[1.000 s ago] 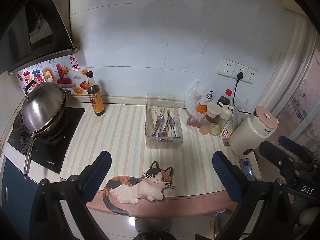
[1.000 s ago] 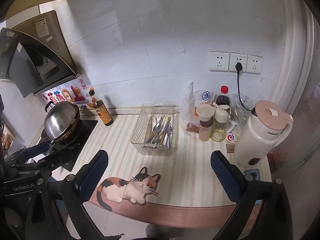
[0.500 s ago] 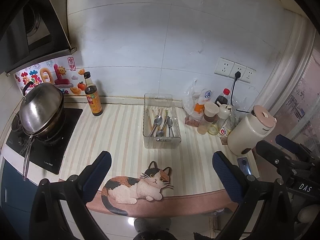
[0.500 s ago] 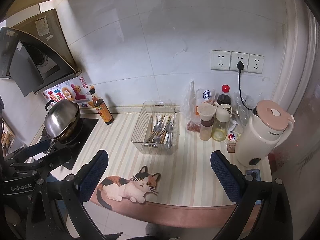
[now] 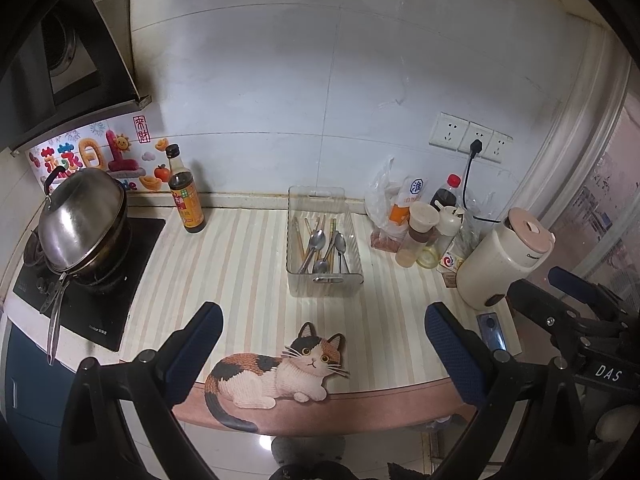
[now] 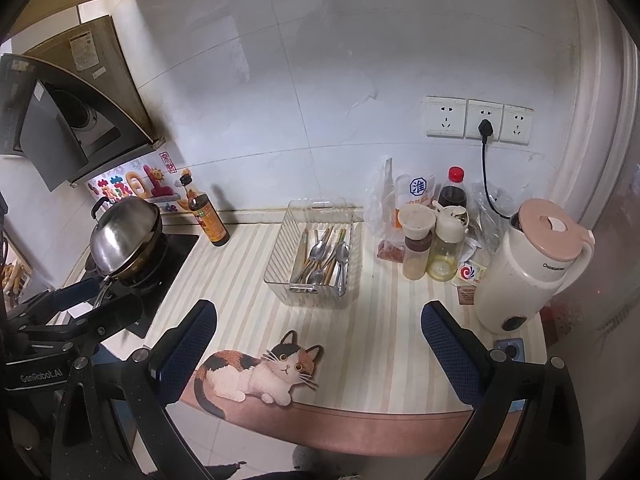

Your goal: Organize utensils

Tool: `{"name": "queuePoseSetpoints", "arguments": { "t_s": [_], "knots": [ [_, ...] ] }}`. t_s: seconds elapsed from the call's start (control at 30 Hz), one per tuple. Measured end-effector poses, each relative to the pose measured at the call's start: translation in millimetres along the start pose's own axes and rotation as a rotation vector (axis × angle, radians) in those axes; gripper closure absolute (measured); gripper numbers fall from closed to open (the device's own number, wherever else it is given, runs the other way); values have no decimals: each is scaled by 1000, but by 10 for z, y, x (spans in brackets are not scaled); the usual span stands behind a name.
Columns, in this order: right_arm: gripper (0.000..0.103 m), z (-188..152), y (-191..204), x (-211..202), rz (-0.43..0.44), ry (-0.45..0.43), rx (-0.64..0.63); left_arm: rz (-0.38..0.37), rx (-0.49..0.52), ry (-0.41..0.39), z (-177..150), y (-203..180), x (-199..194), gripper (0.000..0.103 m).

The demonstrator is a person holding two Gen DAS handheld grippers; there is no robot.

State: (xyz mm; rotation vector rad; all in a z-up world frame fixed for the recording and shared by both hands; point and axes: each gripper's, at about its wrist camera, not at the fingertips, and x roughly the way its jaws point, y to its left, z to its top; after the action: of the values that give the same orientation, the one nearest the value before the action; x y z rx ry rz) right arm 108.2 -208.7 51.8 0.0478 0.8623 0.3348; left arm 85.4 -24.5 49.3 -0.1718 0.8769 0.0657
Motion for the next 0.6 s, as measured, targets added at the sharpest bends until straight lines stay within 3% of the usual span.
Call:
{"name": "queuePoseSetpoints", "arguments": {
  "t_s": [0.6],
  "knots": [
    [0,-6,3,30,0,4,-1,-2,7,2,23,9,10,0]
  ]
}}
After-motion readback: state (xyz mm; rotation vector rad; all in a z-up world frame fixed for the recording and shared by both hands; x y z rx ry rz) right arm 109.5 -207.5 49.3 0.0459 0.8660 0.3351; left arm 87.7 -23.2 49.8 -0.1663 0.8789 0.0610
